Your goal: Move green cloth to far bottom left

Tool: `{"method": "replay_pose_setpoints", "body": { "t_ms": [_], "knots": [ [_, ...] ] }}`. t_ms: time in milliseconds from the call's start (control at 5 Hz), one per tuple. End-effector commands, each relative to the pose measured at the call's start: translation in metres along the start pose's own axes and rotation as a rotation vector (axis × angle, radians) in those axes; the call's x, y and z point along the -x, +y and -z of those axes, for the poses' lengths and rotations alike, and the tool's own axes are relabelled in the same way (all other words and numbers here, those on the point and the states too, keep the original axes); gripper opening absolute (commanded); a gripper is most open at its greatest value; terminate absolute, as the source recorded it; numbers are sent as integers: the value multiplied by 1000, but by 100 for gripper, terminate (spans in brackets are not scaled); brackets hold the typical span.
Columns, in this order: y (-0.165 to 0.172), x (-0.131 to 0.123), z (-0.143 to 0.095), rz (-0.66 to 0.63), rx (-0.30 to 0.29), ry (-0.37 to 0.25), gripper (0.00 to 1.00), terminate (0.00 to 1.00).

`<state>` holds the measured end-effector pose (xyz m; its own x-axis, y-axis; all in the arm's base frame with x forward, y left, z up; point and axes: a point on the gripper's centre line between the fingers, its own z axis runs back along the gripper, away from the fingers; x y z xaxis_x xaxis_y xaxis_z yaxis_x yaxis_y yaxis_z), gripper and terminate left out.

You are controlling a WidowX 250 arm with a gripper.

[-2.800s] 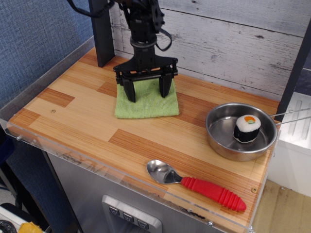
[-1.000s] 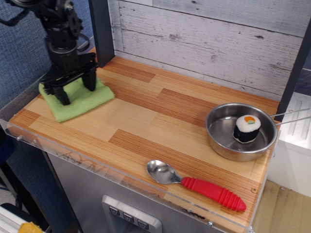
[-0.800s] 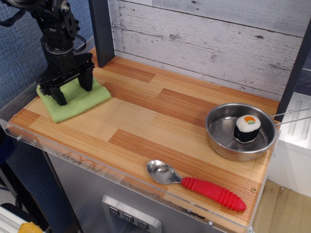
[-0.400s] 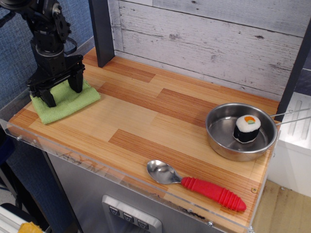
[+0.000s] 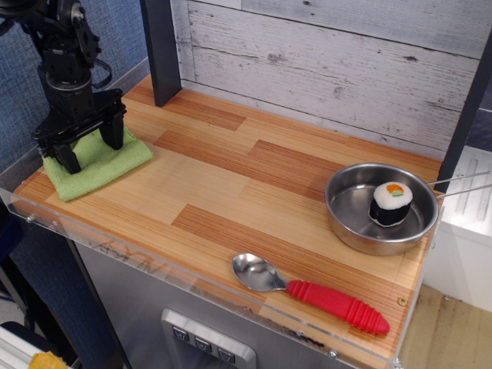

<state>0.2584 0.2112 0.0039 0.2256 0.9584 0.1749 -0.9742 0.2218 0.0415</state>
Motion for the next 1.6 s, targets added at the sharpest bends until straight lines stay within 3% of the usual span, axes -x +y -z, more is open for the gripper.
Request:
{"method": "replay_pose_setpoints", "body": {
  "t_ms": [0,200,400,600,1000,1200,1400],
  "knots": [
    [13,11,-9,19,-15,60,100,0],
    [-13,14,-39,72,80,7,100,0],
    [-37,20,-77,123,170,4,100,0],
    [-49,28,-104,154,213,-13,100,0],
    [-48,28,-159,146,281,-19,100,0],
    [-38,23,-197,116,323,17,100,0],
    [-31,23,-210,167,366,-25,100,0]
  ]
}}
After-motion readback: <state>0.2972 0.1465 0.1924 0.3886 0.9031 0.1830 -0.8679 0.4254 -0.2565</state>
